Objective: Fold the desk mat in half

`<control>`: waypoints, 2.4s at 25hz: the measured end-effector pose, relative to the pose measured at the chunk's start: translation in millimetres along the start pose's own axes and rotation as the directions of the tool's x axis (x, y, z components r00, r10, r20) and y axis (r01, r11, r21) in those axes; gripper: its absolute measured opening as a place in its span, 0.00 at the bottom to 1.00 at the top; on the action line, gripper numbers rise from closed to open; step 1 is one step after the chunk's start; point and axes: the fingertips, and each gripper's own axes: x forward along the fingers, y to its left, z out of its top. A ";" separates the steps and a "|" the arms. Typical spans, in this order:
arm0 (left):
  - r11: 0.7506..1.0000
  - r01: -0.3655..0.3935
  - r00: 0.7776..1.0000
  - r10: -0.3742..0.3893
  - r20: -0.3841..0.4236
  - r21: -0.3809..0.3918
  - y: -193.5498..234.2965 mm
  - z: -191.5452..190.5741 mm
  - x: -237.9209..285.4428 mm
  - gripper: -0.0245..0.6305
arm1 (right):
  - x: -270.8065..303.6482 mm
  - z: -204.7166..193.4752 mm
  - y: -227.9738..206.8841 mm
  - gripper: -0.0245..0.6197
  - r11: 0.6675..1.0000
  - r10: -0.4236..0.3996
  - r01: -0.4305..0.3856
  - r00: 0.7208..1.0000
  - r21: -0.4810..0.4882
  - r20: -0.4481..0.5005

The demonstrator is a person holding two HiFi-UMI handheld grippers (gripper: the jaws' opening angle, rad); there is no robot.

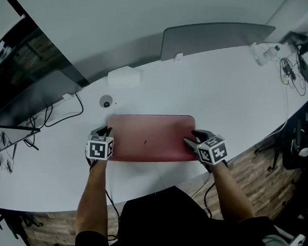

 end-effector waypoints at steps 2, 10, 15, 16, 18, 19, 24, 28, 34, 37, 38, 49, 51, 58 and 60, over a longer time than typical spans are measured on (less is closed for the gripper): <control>1.000 -0.011 1.000 0.011 -0.006 0.017 0.1 1.4 -2.0 0.16 | -3.9 9.3 6.3 0.32 1.000 0.006 -0.005 0.999 -0.030 0.037; 0.995 -0.071 0.992 0.063 0.107 0.065 -9.5 18.6 -45.0 0.20 | -18.6 41.9 30.6 0.25 0.990 0.061 -0.042 0.989 -0.137 0.136; 0.997 0.009 0.992 -0.017 0.125 0.070 -50.3 5.3 -61.7 0.20 | -16.4 38.6 56.5 0.22 0.971 0.139 -0.106 0.980 -0.214 0.142; 0.998 0.019 0.992 -0.027 0.127 0.066 -56.9 2.2 -64.4 0.20 | -14.1 33.8 64.0 0.22 0.963 0.157 -0.123 0.979 -0.242 0.127; 0.998 0.032 0.990 -0.038 0.136 0.047 -66.5 -2.0 -69.3 0.20 | -8.3 23.0 80.2 0.22 0.943 0.190 -0.157 0.978 -0.295 0.085; 0.999 0.038 0.989 -0.043 0.140 0.037 -70.6 -3.8 -71.5 0.20 | -5.9 19.4 87.9 0.22 0.934 0.204 -0.172 0.976 -0.314 0.071; 0.995 0.079 0.989 -0.087 0.118 0.065 -98.3 -14.3 -80.8 0.19 | -4.9 7.2 113.1 0.22 0.911 0.240 -0.209 0.970 -0.355 0.043; 0.983 0.102 0.992 -0.112 0.062 0.151 -112.7 -29.8 -82.5 0.16 | -7.1 -4.6 124.9 0.20 0.908 0.213 -0.187 0.977 -0.374 0.027; 0.966 0.142 0.988 -0.152 0.027 0.214 -113.4 -51.3 -75.7 0.15 | -1.9 -29.3 133.5 0.15 0.922 0.094 -0.093 0.995 -0.375 -0.016; 0.960 0.157 0.984 -0.171 0.041 0.231 -112.5 -56.6 -72.9 0.15 | 5.3 -38.8 134.3 0.15 0.928 0.000 -0.009 1.000 -0.372 -0.023; 0.956 0.159 0.984 -0.174 0.042 0.248 -111.8 -58.5 -70.3 0.15 | 7.3 -38.6 134.0 0.15 0.931 -0.029 0.021 0.999 -0.363 -0.016; 0.941 0.202 0.953 -0.253 0.168 0.270 -108.3 -53.0 -99.6 0.15 | -5.7 -27.8 139.1 0.12 0.951 -0.195 0.219 0.973 -0.219 0.126; 0.940 0.208 0.939 -0.269 0.216 0.271 -106.4 -53.4 -123.7 0.15 | -26.3 -19.8 153.6 0.12 0.953 -0.204 0.242 0.958 -0.184 0.199; 0.937 0.248 0.886 -0.322 0.335 0.245 -96.2 -70.8 -204.7 0.15 | -104.2 -20.5 221.3 0.10 0.949 -0.264 0.306 0.897 -0.069 0.354; 0.933 0.260 0.871 -0.338 0.356 0.249 -93.9 -73.4 -222.4 0.15 | -121.3 -20.4 240.0 0.09 0.948 -0.269 0.314 0.884 -0.059 0.383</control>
